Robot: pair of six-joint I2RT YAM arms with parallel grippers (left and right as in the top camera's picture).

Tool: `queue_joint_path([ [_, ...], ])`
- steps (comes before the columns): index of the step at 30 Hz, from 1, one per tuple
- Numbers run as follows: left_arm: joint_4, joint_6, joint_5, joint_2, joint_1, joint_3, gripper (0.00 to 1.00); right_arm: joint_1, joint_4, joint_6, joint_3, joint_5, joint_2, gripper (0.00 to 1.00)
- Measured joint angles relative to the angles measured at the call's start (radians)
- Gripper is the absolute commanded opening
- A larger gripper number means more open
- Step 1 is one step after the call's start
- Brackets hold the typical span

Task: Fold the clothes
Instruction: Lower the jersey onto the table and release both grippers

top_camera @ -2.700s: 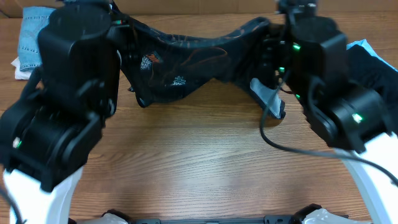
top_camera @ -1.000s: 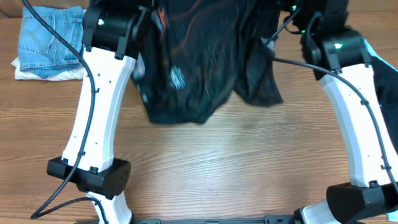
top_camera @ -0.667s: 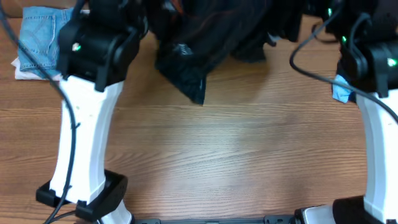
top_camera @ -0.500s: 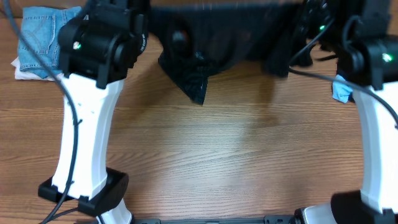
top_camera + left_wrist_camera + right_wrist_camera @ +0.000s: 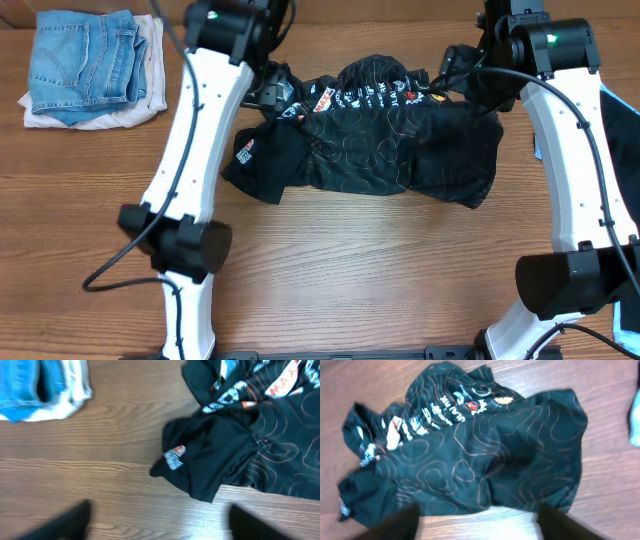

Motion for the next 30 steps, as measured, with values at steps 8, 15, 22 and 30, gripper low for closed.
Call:
queue_joint_path([
  [8, -0.002, 0.009, 0.080, 0.100, 0.066, 0.000, 1.00, 0.000, -0.007, -0.003, 0.000, 0.004, 0.000, 1.00],
  [15, -0.002, 0.031, 0.224, 0.160, 0.219, -0.006, 1.00, 0.000, -0.006, -0.002, 0.000, 0.004, 0.000, 1.00],
  [22, 0.003, 0.158, 0.462, 0.164, 0.355, -0.112, 0.93, 0.000, 0.006, -0.003, 0.000, 0.004, 0.000, 1.00],
  [30, 0.118, 0.256, 0.490, 0.166, 0.351, -0.258, 0.84, 0.000, 0.045, -0.003, 0.000, 0.004, 0.000, 1.00],
])
